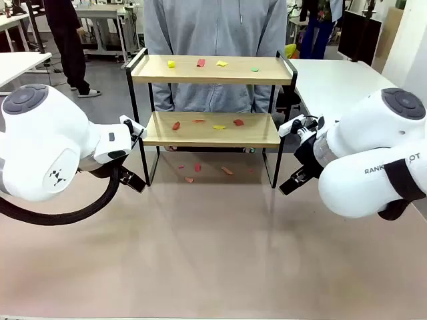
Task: Clean the shelf.
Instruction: Pick up the Duster handed by the human.
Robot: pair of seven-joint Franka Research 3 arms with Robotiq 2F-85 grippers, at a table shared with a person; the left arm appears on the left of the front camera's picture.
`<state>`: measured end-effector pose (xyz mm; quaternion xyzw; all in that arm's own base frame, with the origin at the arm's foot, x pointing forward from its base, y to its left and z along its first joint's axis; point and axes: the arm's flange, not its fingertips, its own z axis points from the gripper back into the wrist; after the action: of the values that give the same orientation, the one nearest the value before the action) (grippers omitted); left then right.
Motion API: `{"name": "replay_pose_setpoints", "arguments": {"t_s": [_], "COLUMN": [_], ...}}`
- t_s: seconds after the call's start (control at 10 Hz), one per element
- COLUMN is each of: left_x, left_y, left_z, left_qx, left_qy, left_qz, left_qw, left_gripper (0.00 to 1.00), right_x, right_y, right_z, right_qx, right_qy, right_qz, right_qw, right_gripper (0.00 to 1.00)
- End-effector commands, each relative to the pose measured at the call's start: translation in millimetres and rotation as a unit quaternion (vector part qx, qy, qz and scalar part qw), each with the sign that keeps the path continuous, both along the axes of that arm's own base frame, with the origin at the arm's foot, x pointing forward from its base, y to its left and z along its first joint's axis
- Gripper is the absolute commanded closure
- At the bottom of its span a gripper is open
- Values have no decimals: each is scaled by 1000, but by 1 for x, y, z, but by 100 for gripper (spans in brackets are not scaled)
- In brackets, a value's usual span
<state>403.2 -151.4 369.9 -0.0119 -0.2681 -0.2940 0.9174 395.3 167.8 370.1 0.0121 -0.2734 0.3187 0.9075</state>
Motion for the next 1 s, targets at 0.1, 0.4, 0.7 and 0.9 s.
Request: {"name": "replay_pose_setpoints", "arguments": {"t_s": [0.1, 0.4, 0.7, 0.9], "left_x": [0, 0, 0, 0], "left_y": [0, 0, 0, 0], "left_z": [0, 0, 0, 0], "left_qx": [0, 0, 0, 0], "left_qy": [0, 0, 0, 0], "left_qz": [0, 0, 0, 0], "left_qw": [1000, 1000, 1000, 1000], "left_gripper": [0, 0, 0, 0], "right_x": [0, 0, 0, 0], "right_y": [0, 0, 0, 0], "right_z": [0, 0, 0, 0], "right_qx": [0, 0, 0, 0], "right_qy": [0, 0, 0, 0], "right_qz": [0, 0, 0, 0], "right_qw": [1000, 1000, 1000, 1000], "right_gripper": [0, 0, 0, 0]}}
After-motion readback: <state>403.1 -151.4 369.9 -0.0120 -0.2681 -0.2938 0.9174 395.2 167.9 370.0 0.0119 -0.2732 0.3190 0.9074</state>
